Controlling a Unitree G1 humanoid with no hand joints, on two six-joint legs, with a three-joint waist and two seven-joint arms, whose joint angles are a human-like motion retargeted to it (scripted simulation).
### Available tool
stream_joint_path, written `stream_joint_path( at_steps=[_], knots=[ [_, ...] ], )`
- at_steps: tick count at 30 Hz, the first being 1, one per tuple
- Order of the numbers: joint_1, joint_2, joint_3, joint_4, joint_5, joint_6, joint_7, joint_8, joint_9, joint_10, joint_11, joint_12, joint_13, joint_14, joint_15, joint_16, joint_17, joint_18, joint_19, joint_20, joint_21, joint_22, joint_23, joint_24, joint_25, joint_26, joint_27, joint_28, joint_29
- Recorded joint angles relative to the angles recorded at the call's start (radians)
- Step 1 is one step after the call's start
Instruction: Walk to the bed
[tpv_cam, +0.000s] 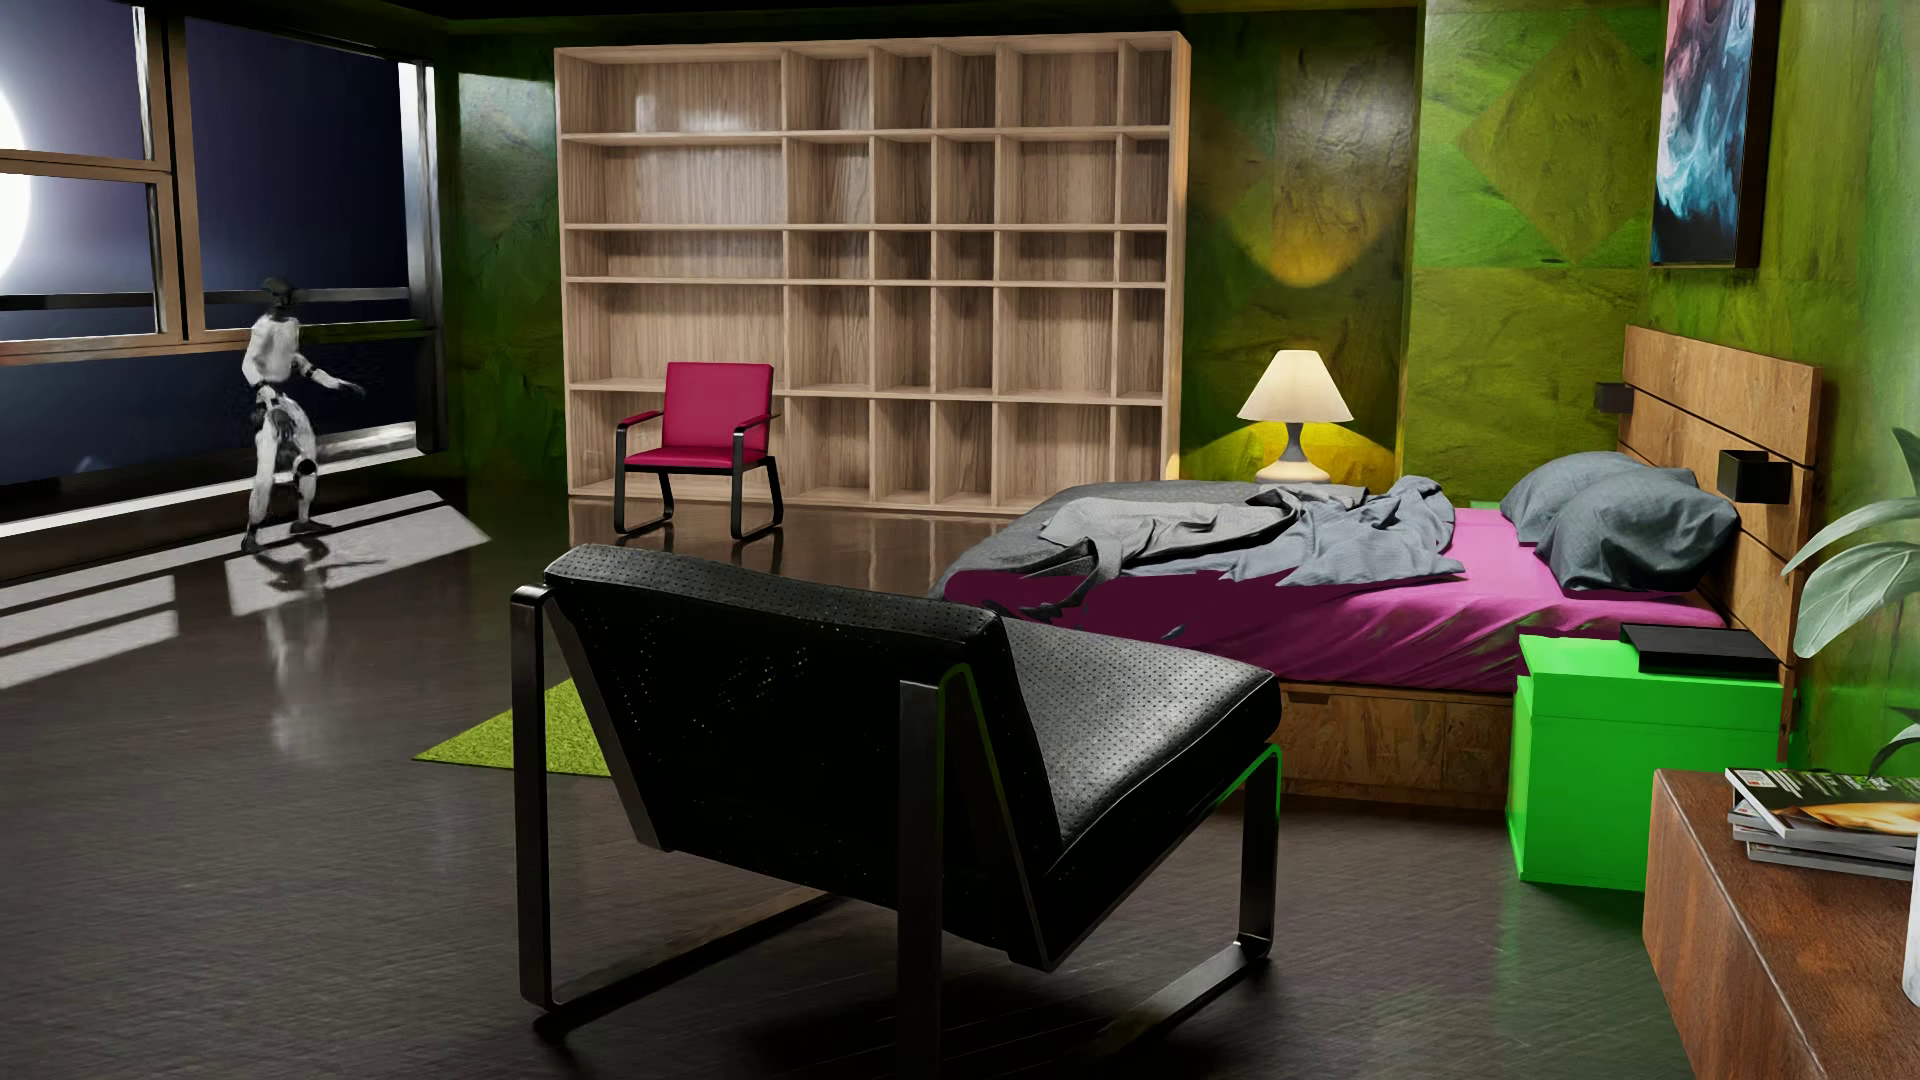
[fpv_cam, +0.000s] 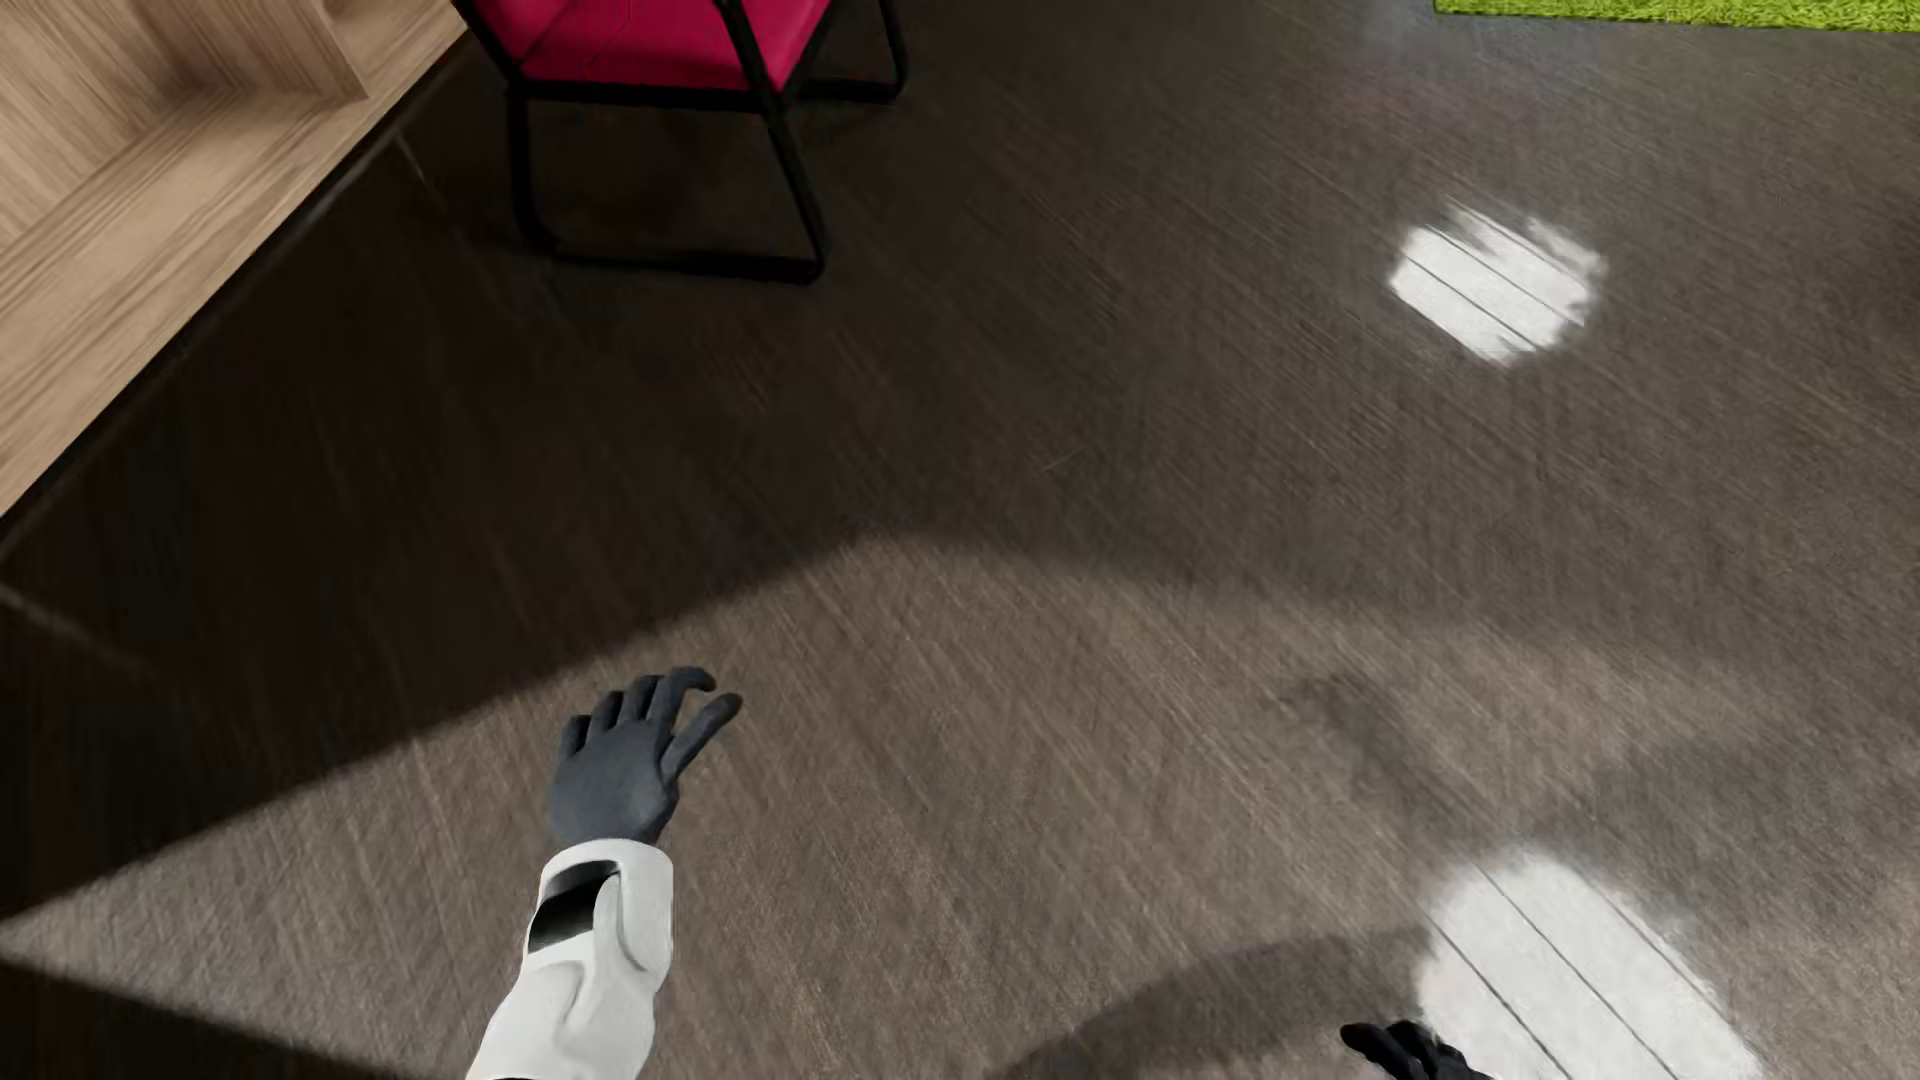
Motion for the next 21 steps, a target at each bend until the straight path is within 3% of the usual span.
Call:
stream_joint_path(
  at_steps=[1, 2, 3, 4, 5, 6, 7, 8, 9, 10, 11, 12, 14, 15, 16, 17, 18, 19, 20, 21],
  knots=[
    [0.028, -0.055, -0.005, 0.095, 0.089, 0.014, 0.039, 0.072, 0.002, 0.036, 0.000, 0.052, -0.024, -0.071, -0.038, 0.035, -0.001, 0.033, 0.076, 0.062, 0.051, -0.042, -0.015, -0.134, -0.015, 0.005, -0.054, 0.007, 0.049],
    [0.030, -0.115, 0.000, 0.158, 0.199, 0.030, -0.013, 0.166, 0.008, 0.098, 0.010, 0.115, -0.050, -0.182, -0.074, 0.070, -0.005, 0.141, 0.064, 0.103, 0.101, -0.064, -0.025, -0.244, -0.013, 0.015, -0.119, 0.004, 0.104],
    [-0.023, -0.154, 0.015, 0.134, 0.311, 0.043, -0.212, 0.261, 0.018, 0.200, 0.011, 0.177, -0.074, -0.266, -0.102, 0.091, -0.014, 0.241, 0.024, 0.112, 0.142, -0.051, -0.031, -0.311, -0.016, 0.032, -0.172, -0.001, 0.150],
    [-0.098, -0.161, 0.029, 0.038, 0.414, 0.053, -0.434, 0.340, 0.031, 0.326, -0.011, 0.226, -0.105, -0.308, -0.119, 0.113, -0.010, 0.203, -0.018, 0.088, 0.166, -0.002, -0.033, -0.334, -0.032, 0.059, -0.192, -0.026, 0.167],
    [-0.161, -0.139, 0.033, -0.053, 0.501, 0.065, -0.530, 0.396, 0.042, 0.442, -0.054, 0.263, -0.126, -0.333, -0.122, 0.130, 0.009, 0.174, -0.052, 0.040, 0.167, 0.069, -0.039, -0.311, -0.037, 0.090, -0.196, -0.095, 0.146],
    [-0.215, -0.100, 0.035, -0.106, 0.573, 0.079, -0.510, 0.441, 0.052, 0.533, -0.112, 0.284, -0.134, -0.345, -0.111, 0.132, 0.036, 0.201, -0.076, -0.032, 0.153, 0.157, -0.059, -0.251, -0.015, 0.107, -0.202, -0.206, 0.106],
    [-0.272, -0.054, 0.044, -0.157, 0.639, 0.092, -0.465, 0.489, 0.059, 0.589, -0.179, 0.298, -0.144, -0.347, -0.090, 0.121, 0.057, 0.242, -0.093, -0.105, 0.145, 0.238, -0.087, -0.175, 0.029, 0.093, -0.229, -0.346, 0.076],
    [-0.346, -0.005, 0.058, -0.228, 0.703, 0.104, -0.453, 0.545, 0.065, 0.613, -0.246, 0.315, -0.165, -0.335, -0.063, 0.099, 0.064, 0.247, -0.110, -0.151, 0.154, 0.291, -0.118, -0.110, 0.068, 0.050, -0.279, -0.485, 0.069],
    [-0.430, 0.048, 0.074, -0.306, 0.764, 0.113, -0.468, 0.609, 0.069, 0.598, -0.312, 0.343, -0.198, -0.313, -0.035, 0.065, 0.060, 0.224, -0.130, -0.152, 0.172, 0.311, -0.151, -0.080, 0.081, 0.003, -0.340, -0.592, 0.073],
    [-0.514, 0.109, 0.087, -0.369, 0.815, 0.120, -0.492, 0.674, 0.074, 0.549, -0.379, 0.374, -0.239, -0.290, -0.012, 0.022, 0.054, 0.211, -0.147, -0.125, 0.189, 0.303, -0.189, -0.080, 0.076, -0.027, -0.391, -0.647, 0.068],
    [-0.586, 0.175, 0.100, -0.409, 0.854, 0.125, -0.514, 0.740, 0.078, 0.469, -0.439, 0.403, -0.281, -0.253, 0.005, -0.018, 0.056, 0.213, -0.161, -0.102, 0.200, 0.278, -0.227, -0.084, 0.069, -0.043, -0.420, -0.639, 0.048],
    [-0.642, 0.242, 0.113, -0.437, 0.878, 0.127, -0.538, 0.809, 0.084, 0.366, -0.489, 0.423, -0.318, -0.203, 0.023, -0.043, 0.065, 0.218, -0.176, -0.107, 0.204, 0.249, -0.261, -0.068, 0.072, -0.053, -0.425, -0.579, 0.018],
    [-0.684, 0.366, 0.139, -0.483, 0.880, 0.111, -0.598, 0.918, 0.096, 0.191, -0.515, 0.431, -0.351, -0.152, 0.101, -0.051, 0.097, 0.206, -0.201, -0.175, 0.193, 0.230, -0.293, 0.014, 0.111, -0.047, -0.395, -0.440, -0.047],
    [-0.678, 0.409, 0.151, -0.493, 0.866, 0.094, -0.601, 0.953, 0.102, 0.196, -0.478, 0.416, -0.343, -0.108, 0.174, -0.051, 0.107, 0.259, -0.179, -0.200, 0.183, 0.256, -0.285, 0.050, 0.140, -0.028, -0.367, -0.418, -0.079],
    [-0.666, 0.422, 0.161, -0.506, 0.851, 0.071, -0.608, 0.991, 0.110, 0.272, -0.378, 0.390, -0.322, -0.054, 0.280, -0.056, 0.106, 0.338, -0.085, -0.202, 0.176, 0.304, -0.257, 0.069, 0.165, -0.001, -0.327, -0.428, -0.108],
    [-0.644, 0.389, 0.170, -0.510, 0.844, 0.048, -0.602, 1.017, 0.120, 0.366, -0.200, 0.350, -0.300, -0.050, 0.421, -0.064, 0.093, 0.368, 0.091, -0.181, 0.177, 0.360, -0.204, 0.076, 0.178, 0.035, -0.273, -0.448, -0.127],
    [-0.610, 0.300, 0.181, -0.512, 0.828, 0.028, -0.583, 0.995, 0.129, 0.441, 0.035, 0.299, -0.285, -0.088, 0.561, -0.073, 0.068, 0.387, 0.188, -0.142, 0.191, 0.404, -0.119, 0.080, 0.178, 0.079, -0.207, -0.458, -0.123],
    [-0.557, 0.166, 0.189, -0.521, 0.768, 0.010, -0.560, 0.950, 0.136, 0.481, 0.265, 0.245, -0.280, -0.148, 0.607, -0.083, 0.033, 0.391, 0.192, -0.095, 0.222, 0.417, -0.004, 0.084, 0.165, 0.117, -0.139, -0.442, -0.084],
    [-0.484, 0.016, 0.187, -0.546, 0.701, -0.009, -0.540, 0.947, 0.140, 0.482, 0.439, 0.195, -0.282, -0.209, 0.538, -0.092, -0.007, 0.389, 0.184, -0.045, 0.269, 0.387, 0.128, 0.083, 0.133, 0.135, -0.080, -0.392, -0.010],
    [-0.396, -0.131, 0.180, -0.583, 0.633, -0.027, -0.533, 0.938, 0.141, 0.451, 0.532, 0.155, -0.275, -0.255, 0.454, -0.101, -0.047, 0.392, 0.144, 0.003, 0.323, 0.326, 0.257, 0.065, 0.083, 0.119, -0.039, -0.308, 0.076]
  ],
)
